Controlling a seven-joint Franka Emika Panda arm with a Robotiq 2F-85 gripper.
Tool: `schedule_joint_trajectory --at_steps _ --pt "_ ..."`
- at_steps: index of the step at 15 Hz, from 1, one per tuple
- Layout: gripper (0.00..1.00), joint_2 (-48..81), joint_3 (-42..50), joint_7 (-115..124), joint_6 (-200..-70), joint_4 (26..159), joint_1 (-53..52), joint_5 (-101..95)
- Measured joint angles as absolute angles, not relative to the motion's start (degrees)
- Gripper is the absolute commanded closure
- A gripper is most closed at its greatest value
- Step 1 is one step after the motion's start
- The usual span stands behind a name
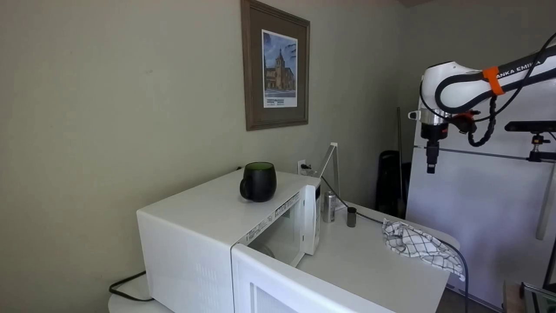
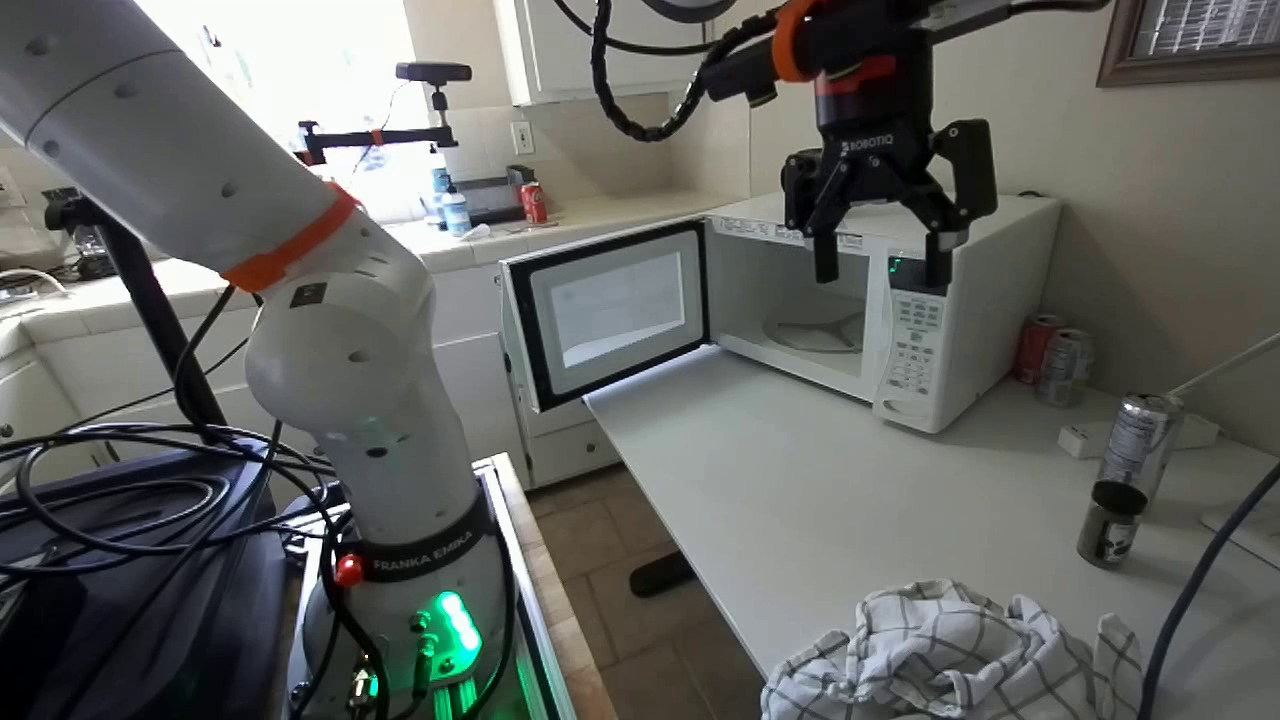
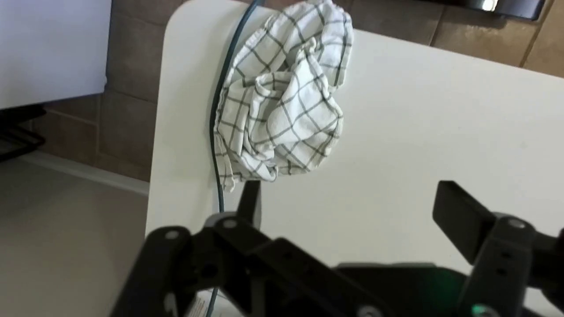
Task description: Put the spice bottle in the microwave
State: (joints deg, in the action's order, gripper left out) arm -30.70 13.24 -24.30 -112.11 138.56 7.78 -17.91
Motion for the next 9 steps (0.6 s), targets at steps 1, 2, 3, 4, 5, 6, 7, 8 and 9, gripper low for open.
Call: schedule_joint_trajectory --at_steps 1,2,3,4,5,6,7,8,9 --pt "0.0 -29.5 13.6 -24.6 -114.6 138.6 7.1 -17.0" --pt "0.0 -27.9 13.9 -24.9 -117.1 138.7 6.3 -15.8" --pt "0.0 -26.0 14.1 -25.2 -119.3 138.7 5.6 -14.2" --pt "0.0 -23.9 14.3 -25.3 -121.4 138.8 5.1 -12.5" --pt "0.0 -21.7 14.3 -25.3 -123.8 138.8 4.7 -11.1" --pt "0.0 -19.4 14.5 -25.3 -126.3 139.0 4.7 -9.5" --pt "0.0 -17.0 14.9 -25.5 -128.7 139.1 4.7 -7.6" --pt "0.0 -14.5 15.6 -25.5 -130.8 139.2 4.8 -5.7" --pt "0.0 -11.8 16.3 -25.6 -132.5 139.1 5.1 -3.7"
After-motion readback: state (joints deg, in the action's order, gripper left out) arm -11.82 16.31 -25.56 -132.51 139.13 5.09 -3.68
